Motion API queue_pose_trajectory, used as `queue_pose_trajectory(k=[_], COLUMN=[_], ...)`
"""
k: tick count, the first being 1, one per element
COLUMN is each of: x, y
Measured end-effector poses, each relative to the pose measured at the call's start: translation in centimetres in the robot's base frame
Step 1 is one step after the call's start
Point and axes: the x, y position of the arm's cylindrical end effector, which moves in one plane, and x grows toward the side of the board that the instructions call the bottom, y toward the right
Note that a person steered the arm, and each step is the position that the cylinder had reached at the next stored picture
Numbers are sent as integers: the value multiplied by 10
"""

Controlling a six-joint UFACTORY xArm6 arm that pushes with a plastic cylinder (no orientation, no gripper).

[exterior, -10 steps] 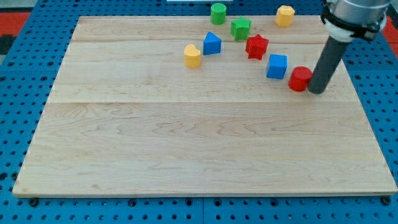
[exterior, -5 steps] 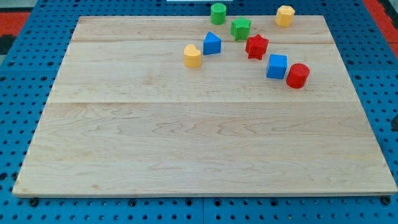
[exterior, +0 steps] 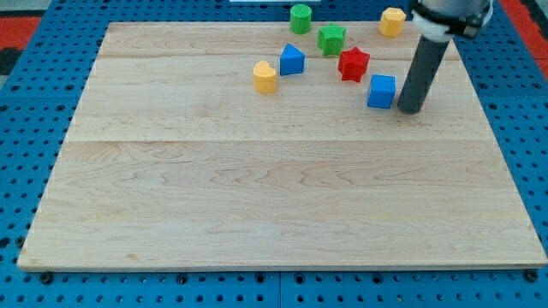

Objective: Push the red circle towards the right side of the green star

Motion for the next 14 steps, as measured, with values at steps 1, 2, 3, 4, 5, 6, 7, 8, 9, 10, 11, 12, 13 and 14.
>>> queue_pose_trajectory(k=[1,2,3,4,5,6,7,8,9,10,11,12,13,14], x=[-53,-34,-42,-100,-137,-135,-159,-174,-153,-143,-148,-136,-128,-128], y=[14,21,50,51,42,68,70,48,44,42,-3,-7,6,2])
